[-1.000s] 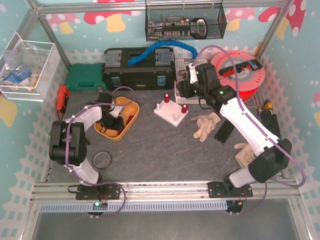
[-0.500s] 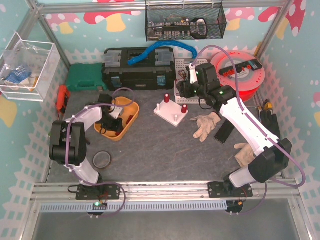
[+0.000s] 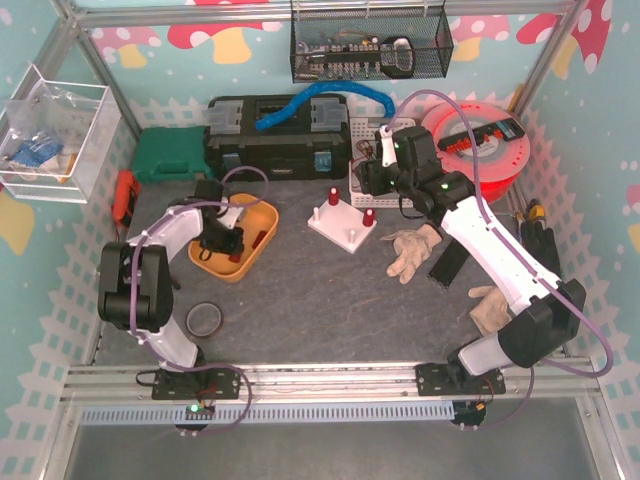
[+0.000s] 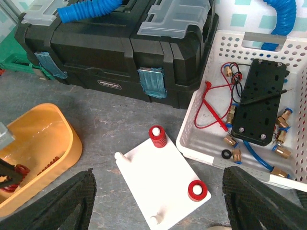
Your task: Install the large spring
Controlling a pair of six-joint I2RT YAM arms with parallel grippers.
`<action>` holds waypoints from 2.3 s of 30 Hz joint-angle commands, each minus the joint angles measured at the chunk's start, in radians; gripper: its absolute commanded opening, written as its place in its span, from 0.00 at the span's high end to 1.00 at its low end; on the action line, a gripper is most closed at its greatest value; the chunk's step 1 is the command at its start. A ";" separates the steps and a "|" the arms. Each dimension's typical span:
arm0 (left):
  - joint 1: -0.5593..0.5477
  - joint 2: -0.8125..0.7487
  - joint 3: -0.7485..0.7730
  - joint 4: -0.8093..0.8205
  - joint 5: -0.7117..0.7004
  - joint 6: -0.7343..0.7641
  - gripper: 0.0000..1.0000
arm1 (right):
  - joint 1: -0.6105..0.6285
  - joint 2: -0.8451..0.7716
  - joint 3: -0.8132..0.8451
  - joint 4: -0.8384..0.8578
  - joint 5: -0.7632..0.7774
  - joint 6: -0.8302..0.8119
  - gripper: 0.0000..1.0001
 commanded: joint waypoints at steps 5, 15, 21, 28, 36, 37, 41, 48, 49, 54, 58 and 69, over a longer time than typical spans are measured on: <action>0.007 -0.109 0.092 0.058 -0.010 -0.082 0.85 | -0.004 -0.007 0.018 0.004 -0.021 0.024 0.27; -0.028 -0.352 -0.100 0.520 0.205 -0.146 0.89 | -0.005 0.159 0.213 -0.039 -0.219 0.052 0.27; -0.124 -0.468 -0.247 0.760 0.268 0.010 0.88 | -0.003 0.353 0.467 -0.184 -0.455 0.048 0.28; -0.161 -0.529 -0.318 0.857 0.276 0.080 0.88 | 0.045 0.626 0.823 -0.459 -0.662 0.011 0.28; -0.166 -0.547 -0.338 0.869 0.279 0.118 0.90 | 0.088 0.770 0.991 -0.567 -0.802 -0.015 0.34; -0.166 -0.547 -0.337 0.870 0.278 0.120 0.90 | 0.090 0.778 0.992 -0.567 -0.817 -0.020 0.34; -0.166 -0.542 -0.332 0.869 0.279 0.128 0.90 | 0.106 0.787 0.994 -0.566 -0.841 -0.041 0.33; -0.169 -0.535 -0.334 0.868 0.296 0.133 0.90 | 0.136 0.805 1.002 -0.566 -0.871 -0.063 0.32; -0.169 -0.534 -0.334 0.867 0.300 0.134 0.90 | 0.139 0.810 1.003 -0.569 -0.868 -0.067 0.32; -0.173 -0.531 -0.332 0.867 0.308 0.138 0.90 | 0.146 0.826 1.002 -0.578 -0.809 -0.072 0.32; -0.174 -0.533 -0.331 0.866 0.311 0.143 0.90 | 0.150 0.836 1.003 -0.578 -0.790 -0.072 0.32; -0.176 -0.538 -0.338 0.858 0.313 0.165 0.90 | 0.162 0.869 1.002 -0.550 -0.855 -0.069 0.46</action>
